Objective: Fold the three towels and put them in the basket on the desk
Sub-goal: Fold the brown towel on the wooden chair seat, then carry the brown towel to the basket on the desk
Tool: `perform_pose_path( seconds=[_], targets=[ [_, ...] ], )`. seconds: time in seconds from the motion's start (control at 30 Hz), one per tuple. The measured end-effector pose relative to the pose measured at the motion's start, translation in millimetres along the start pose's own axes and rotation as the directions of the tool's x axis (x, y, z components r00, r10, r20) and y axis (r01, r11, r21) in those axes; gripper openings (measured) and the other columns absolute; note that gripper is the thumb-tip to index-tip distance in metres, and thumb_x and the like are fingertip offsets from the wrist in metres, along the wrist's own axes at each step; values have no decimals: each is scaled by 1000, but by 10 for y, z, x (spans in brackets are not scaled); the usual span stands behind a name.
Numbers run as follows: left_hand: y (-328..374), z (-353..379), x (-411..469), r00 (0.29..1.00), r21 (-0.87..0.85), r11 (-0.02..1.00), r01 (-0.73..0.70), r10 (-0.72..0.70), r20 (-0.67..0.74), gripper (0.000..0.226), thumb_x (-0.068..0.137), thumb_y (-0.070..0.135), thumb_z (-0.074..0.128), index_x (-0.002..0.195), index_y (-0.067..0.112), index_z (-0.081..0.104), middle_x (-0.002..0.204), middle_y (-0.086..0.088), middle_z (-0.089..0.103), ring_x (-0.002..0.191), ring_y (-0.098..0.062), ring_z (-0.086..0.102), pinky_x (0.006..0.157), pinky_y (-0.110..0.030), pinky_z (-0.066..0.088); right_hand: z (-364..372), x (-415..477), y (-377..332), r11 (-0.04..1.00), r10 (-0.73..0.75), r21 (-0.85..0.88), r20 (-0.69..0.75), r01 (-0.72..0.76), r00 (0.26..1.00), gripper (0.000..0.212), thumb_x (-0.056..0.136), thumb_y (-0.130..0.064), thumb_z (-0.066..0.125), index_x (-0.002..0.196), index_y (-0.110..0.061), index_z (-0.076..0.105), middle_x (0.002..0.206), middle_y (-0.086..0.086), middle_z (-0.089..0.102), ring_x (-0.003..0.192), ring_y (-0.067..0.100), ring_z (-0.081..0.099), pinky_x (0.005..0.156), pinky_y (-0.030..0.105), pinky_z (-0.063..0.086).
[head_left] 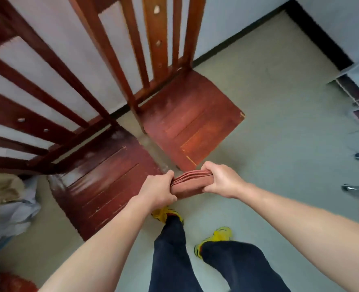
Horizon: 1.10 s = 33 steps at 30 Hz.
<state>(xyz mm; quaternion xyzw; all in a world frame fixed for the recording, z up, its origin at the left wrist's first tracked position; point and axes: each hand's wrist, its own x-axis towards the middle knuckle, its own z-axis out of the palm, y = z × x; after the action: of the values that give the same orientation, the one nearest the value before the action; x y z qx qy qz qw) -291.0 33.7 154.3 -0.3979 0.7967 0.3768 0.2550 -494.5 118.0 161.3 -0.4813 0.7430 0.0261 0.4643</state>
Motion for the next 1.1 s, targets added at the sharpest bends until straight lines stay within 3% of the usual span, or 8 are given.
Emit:
perform_pose_path(
  seconds=[0.27,0.37,0.43,0.53,0.7,0.83,0.93,1.1],
  targets=[
    [1956,-262,-309,992,-192,974,-119,125,19,45,71,17,65,115,24,61,102,-2,66,95,-21,61,76,-24,48,-791,-1423,1265,850,191,510,-58,-136,980,47,66,-15,87,106,-16,62,88,0,62,74,14,58,48,9,41],
    [2706,-326,-362,991,-348,929,-129,135,-7,36,74,8,67,107,23,65,90,-3,67,78,-19,64,58,-22,51,-1076,-1980,1854,713,233,691,-72,-120,970,41,70,-24,86,104,-16,65,92,0,68,82,14,64,72,18,52],
    [3233,-345,-372,988,-472,869,-145,154,-19,33,72,11,68,103,21,67,91,-7,70,81,-19,62,65,-33,53,-1247,-2305,2271,588,284,806,-129,-67,950,37,74,-31,84,103,-16,67,98,0,73,88,14,69,82,32,55],
    [4078,-364,-355,983,-539,827,-162,186,-9,23,82,6,63,104,11,65,87,-7,64,77,-17,56,57,-25,40,-1526,-2765,2769,416,406,909,-219,33,887,49,76,-43,80,112,-14,65,108,0,73,98,13,70,90,33,55],
    [5565,-243,-64,944,-462,849,-258,323,66,15,89,1,52,87,14,60,69,0,54,55,-10,50,42,-18,37,-1937,-3581,3509,319,625,931,-347,177,699,40,92,-52,56,104,-15,68,109,-3,69,112,18,62,74,16,43],
    [6650,37,199,865,-364,850,-380,466,185,28,88,-1,50,105,16,62,84,-5,59,66,-16,52,46,-21,42,-2042,-4101,4182,258,785,937,-346,238,514,63,89,-68,44,111,-15,70,114,7,71,101,19,66,93,31,49],
    [7581,372,305,745,-265,826,-498,564,357,41,86,-5,50,117,20,60,104,-8,61,81,-17,55,58,-24,47,-1996,-4598,4802,162,903,950,-252,268,347,73,75,-81,44,96,-18,73,94,7,75,83,21,72,83,39,58],
    [8881,1199,80,503,-121,718,-686,588,634,39,80,-1,56,112,18,66,107,-8,69,88,-19,61,59,-19,46,-1569,-5547,5432,3,992,924,-51,383,114,51,89,-64,50,95,-19,73,93,6,73,83,21,71,69,30,56]
  ],
)
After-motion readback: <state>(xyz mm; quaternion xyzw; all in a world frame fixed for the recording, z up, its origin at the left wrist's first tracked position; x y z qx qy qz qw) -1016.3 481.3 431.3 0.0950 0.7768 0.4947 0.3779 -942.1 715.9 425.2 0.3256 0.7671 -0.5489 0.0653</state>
